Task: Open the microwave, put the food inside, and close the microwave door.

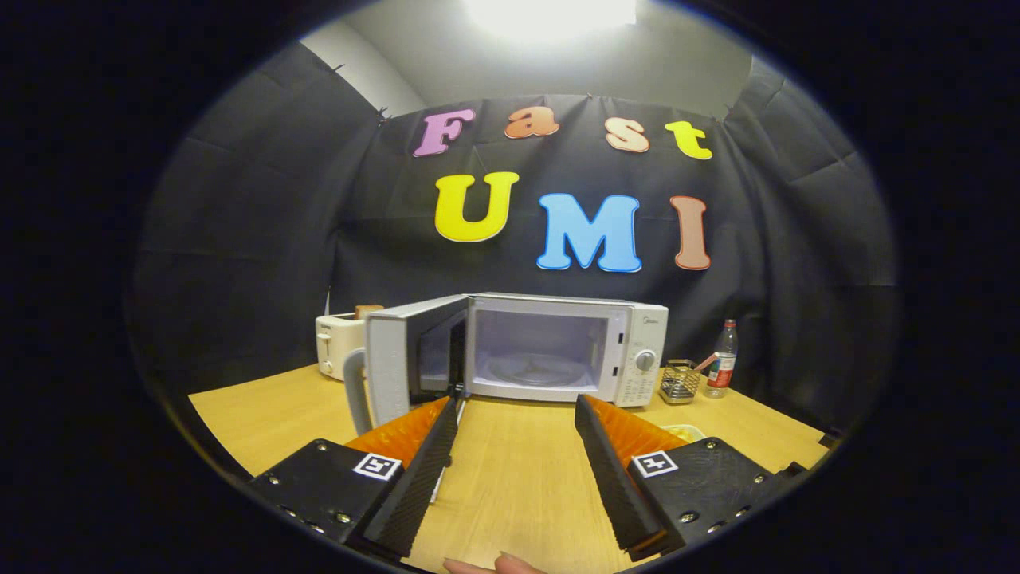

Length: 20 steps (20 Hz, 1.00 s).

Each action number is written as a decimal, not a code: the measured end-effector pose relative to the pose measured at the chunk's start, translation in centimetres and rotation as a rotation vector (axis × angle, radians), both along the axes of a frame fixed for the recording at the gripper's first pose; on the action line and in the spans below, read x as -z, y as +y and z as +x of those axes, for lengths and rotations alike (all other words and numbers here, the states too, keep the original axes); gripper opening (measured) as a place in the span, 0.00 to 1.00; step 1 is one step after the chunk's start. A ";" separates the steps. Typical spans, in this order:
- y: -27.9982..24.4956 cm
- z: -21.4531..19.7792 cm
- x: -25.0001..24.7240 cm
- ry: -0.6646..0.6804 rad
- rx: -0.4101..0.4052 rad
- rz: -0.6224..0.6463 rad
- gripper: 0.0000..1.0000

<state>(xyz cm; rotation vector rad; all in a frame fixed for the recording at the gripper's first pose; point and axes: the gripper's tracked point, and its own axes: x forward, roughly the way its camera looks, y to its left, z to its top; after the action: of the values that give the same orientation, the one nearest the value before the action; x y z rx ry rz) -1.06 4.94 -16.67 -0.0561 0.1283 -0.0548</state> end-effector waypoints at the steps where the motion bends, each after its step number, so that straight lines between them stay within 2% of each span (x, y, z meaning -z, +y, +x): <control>1: -1.5 0.3 0.3 0.013 0.023 -0.006 0.90; 6: -9.7 1.7 3.2 0.092 0.142 -0.038 0.90; 9: -13.0 2.1 4.6 0.131 0.178 -0.024 0.90; 13: -16.1 2.8 6.5 0.198 0.162 -0.036 0.90; 17: -19.4 2.9 9.1 0.283 0.140 -0.006 0.90; 20: -20.8 4.5 10.9 0.335 0.105 0.034 0.90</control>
<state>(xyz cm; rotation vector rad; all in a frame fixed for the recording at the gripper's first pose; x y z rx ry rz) 3.44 -15.87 -27.58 -0.0245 0.4667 -0.1484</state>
